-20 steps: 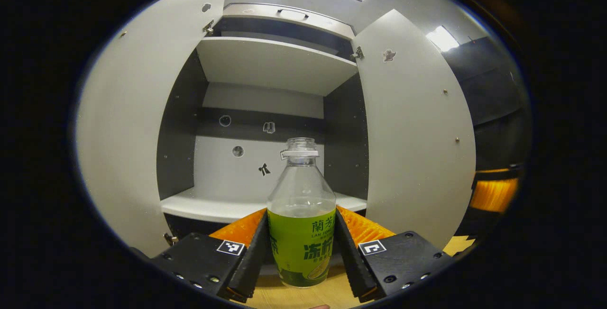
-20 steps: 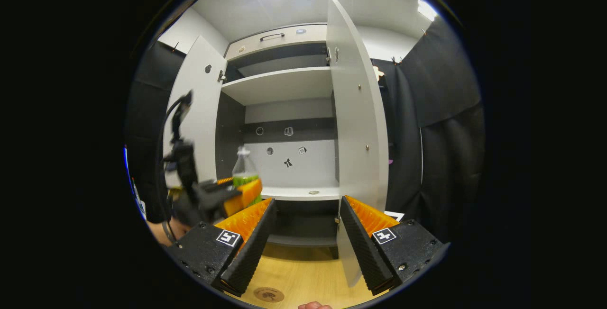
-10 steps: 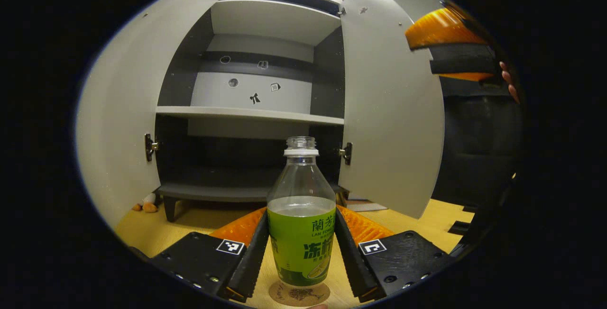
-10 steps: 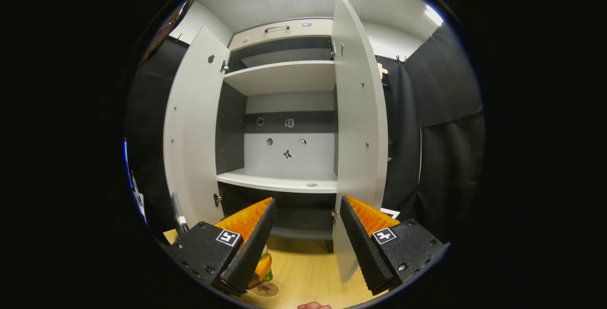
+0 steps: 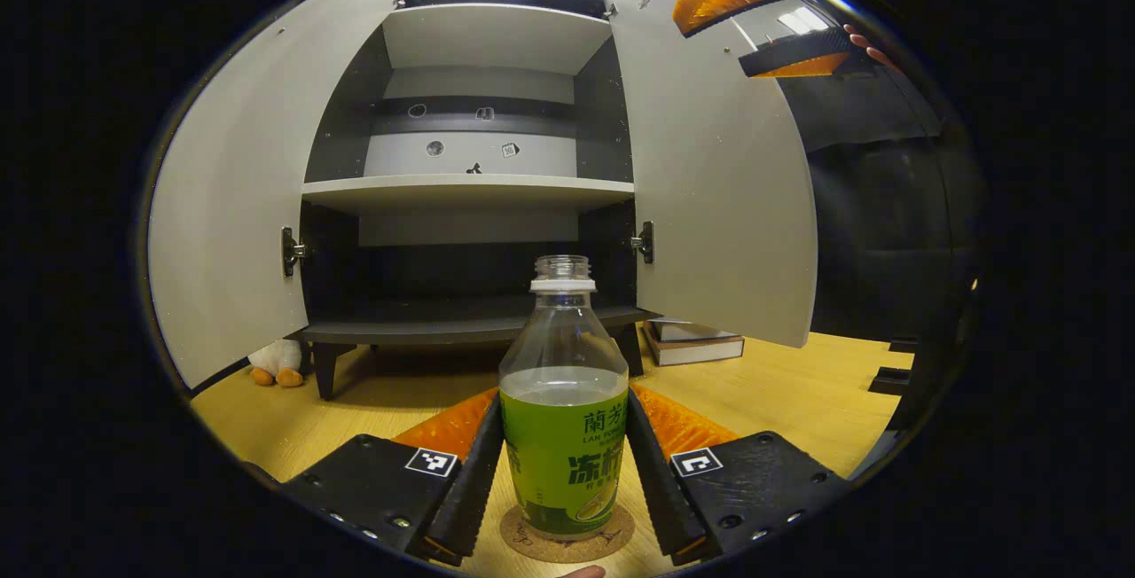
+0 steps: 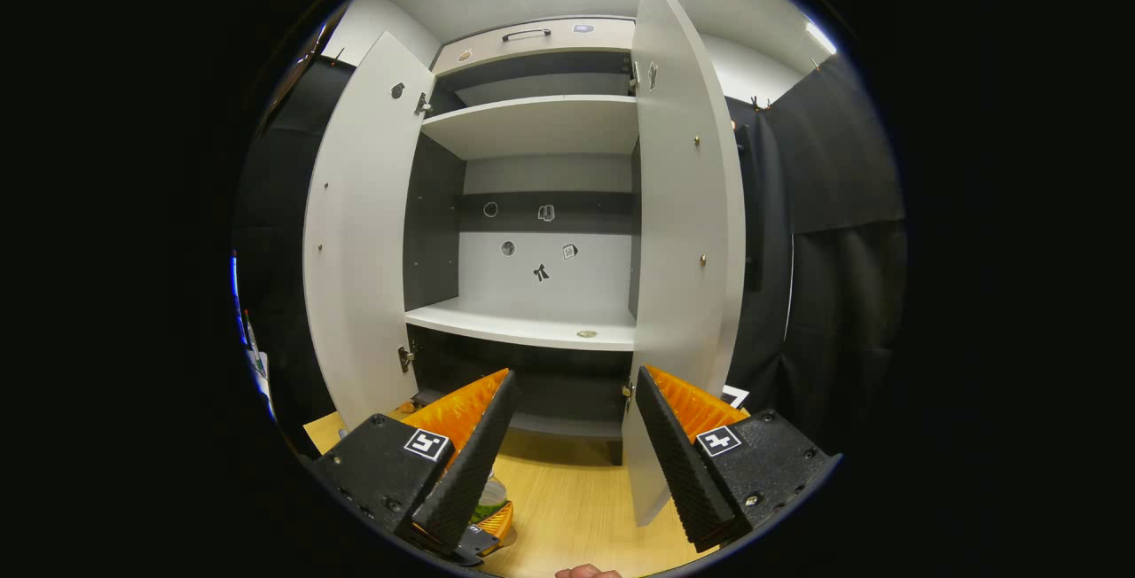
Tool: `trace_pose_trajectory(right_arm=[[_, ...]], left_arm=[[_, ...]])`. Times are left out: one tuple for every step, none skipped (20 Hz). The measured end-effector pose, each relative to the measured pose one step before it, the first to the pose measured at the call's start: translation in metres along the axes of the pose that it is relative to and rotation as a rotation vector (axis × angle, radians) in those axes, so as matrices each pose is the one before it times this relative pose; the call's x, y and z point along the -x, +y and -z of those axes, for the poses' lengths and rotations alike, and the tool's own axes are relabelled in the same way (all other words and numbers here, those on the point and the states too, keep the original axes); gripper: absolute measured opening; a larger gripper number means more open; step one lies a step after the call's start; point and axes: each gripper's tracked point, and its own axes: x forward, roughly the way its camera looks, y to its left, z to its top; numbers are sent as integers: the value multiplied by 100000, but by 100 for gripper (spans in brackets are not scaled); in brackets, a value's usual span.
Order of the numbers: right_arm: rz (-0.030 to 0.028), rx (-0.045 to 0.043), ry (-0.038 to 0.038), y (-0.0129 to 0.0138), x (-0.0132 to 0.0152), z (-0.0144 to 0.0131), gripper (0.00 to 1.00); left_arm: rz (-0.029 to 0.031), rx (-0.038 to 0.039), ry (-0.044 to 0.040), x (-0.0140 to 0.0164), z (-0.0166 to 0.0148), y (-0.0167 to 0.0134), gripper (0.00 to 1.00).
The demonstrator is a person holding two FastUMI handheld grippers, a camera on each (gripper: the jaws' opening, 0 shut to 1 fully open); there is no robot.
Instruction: Grasp the bottle in the cabinet with the left hand and place it on the coaster, then close the right door with the right hand and the left door with the left hand.
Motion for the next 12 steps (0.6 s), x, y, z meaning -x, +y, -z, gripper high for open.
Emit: trace_pose_trajectory(right_arm=[[164,-387,320,-8,58,98,83],[316,-380,-68,-22,62,-23,83],[-186,-492,-503,82,42,-64,83],[-143,-256,-36,97,-59,34,83],[-142,-36,334,101,-32,155,83],[-171,-5,260,83,-53,117,83],[-282,-122,183,124,-31,91,83],[-433,-57,141,163,-31,60,83],[-376,59,112,173,20,23,83],[-395,159,133,126,-25,-11,83],[-362,159,96,98,-34,93,83],[-208,179,-107,80,-24,-58,83]], left_arm=[[279,172,-263,123,-97,9,72],[94,-39,647,-8,133,-11,73],[322,-18,424,107,-59,-65,73],[368,229,760,81,25,16,74],[268,73,328,236,60,2,74],[266,-224,245,195,15,-36,76],[424,-514,316,131,71,7,76],[531,-642,348,222,89,-112,76],[659,-498,935,141,180,42,76],[114,-229,520,64,51,89,80],[-37,146,-52,158,-34,86,83],[-151,300,-367,225,-151,38,86]])
